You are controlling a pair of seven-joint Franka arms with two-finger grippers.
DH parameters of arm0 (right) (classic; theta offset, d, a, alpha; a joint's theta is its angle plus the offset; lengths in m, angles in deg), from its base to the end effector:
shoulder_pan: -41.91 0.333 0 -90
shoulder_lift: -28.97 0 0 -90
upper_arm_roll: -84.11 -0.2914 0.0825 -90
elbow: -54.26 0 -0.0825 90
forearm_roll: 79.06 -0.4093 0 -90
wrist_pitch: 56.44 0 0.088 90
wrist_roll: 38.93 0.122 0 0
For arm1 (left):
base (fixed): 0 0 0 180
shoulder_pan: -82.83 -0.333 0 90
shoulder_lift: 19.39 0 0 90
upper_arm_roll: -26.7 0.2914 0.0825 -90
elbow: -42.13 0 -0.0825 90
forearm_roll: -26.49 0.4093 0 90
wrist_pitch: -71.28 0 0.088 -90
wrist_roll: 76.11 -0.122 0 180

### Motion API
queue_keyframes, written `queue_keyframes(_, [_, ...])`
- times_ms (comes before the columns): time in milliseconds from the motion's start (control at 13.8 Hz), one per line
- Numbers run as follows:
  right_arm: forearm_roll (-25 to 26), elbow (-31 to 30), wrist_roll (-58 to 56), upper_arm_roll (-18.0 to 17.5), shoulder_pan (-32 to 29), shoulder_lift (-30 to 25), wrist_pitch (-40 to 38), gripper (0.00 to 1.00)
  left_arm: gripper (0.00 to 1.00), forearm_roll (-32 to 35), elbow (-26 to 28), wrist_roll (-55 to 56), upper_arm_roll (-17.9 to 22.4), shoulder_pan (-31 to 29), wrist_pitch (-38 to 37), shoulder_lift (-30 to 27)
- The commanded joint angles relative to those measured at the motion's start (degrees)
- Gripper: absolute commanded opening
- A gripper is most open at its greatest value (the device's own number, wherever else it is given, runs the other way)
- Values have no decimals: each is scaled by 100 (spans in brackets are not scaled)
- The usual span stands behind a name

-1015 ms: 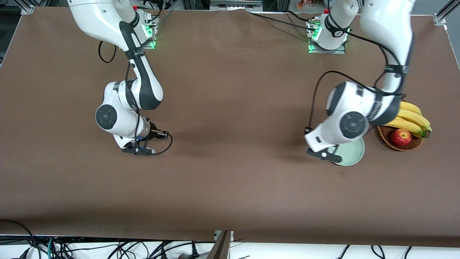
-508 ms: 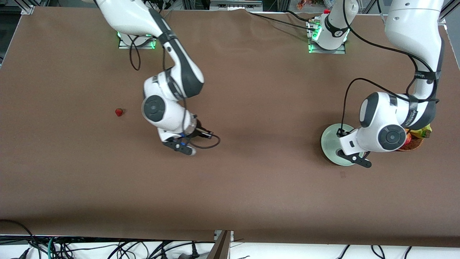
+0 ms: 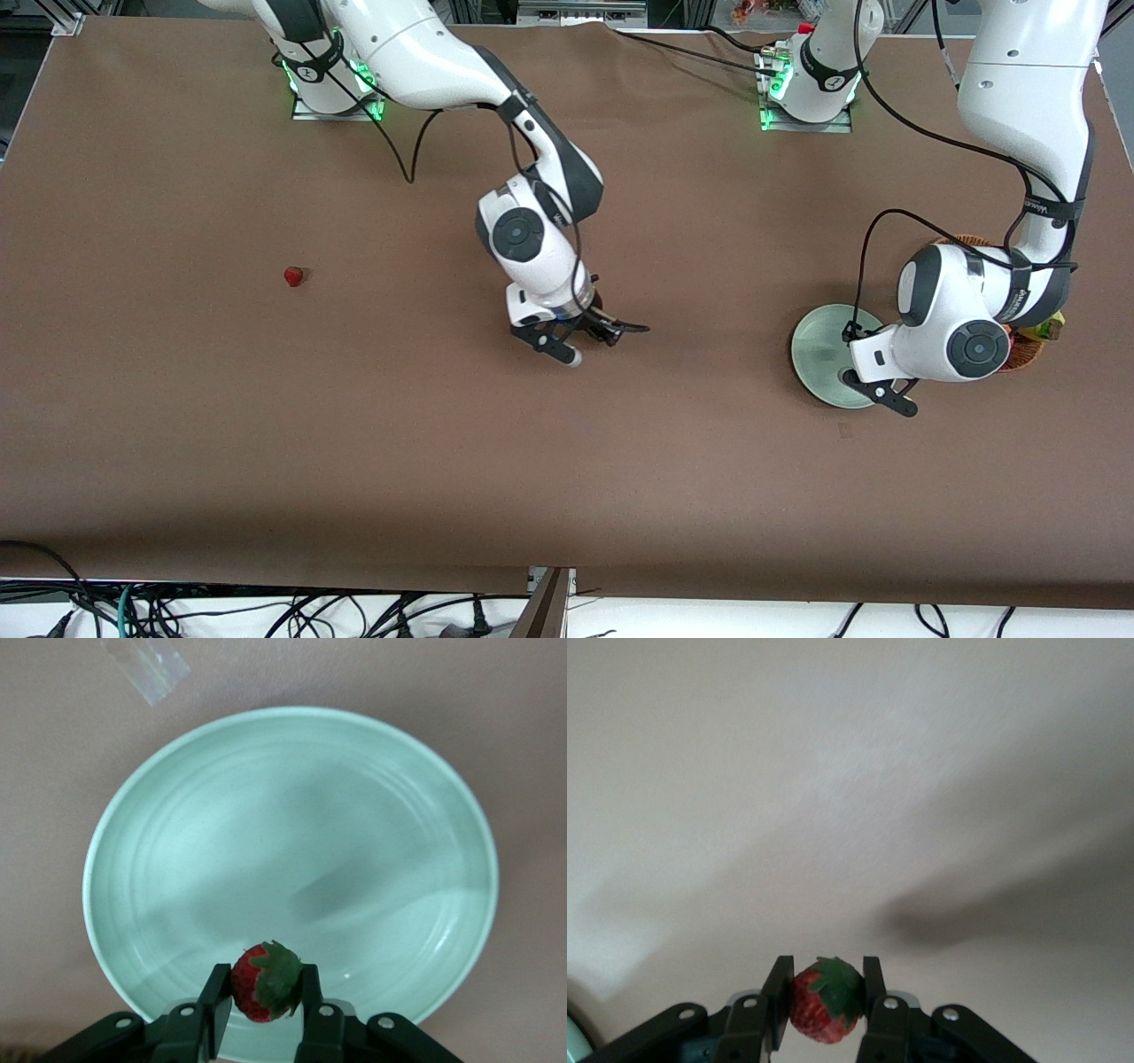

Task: Collect all strawberries into plate
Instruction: 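Carry the second strawberry with the right gripper and release it on the table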

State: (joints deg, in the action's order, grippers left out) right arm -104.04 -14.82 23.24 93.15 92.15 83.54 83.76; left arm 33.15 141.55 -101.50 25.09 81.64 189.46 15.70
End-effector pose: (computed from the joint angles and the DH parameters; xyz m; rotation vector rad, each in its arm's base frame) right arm 0.5703 0.5501 0.1908 -2.6628 0.7869 -0.0304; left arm 0.6352 0.0034 0.1544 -2.9911 0.7913 0.4581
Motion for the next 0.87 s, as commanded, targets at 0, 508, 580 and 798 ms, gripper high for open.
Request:
queue_keyframes(0, [55,325,365,71,117,326,253,37,71,99,43,-177,-85,-101,73,7])
queue_keyframes(508, [634,106,586,89,284,380,412,66,100,20,-19,-28,-321,-31,-207,-449])
queue_keyframes(580, [644,105,568,89,250,328,351,71,100,20,-36,182,-462,-31,-286,-511])
queue_keyframes(798, [644,114,376,412,135,-94,-586,77,100,20,-36,1235,-954,-39,-428,-608])
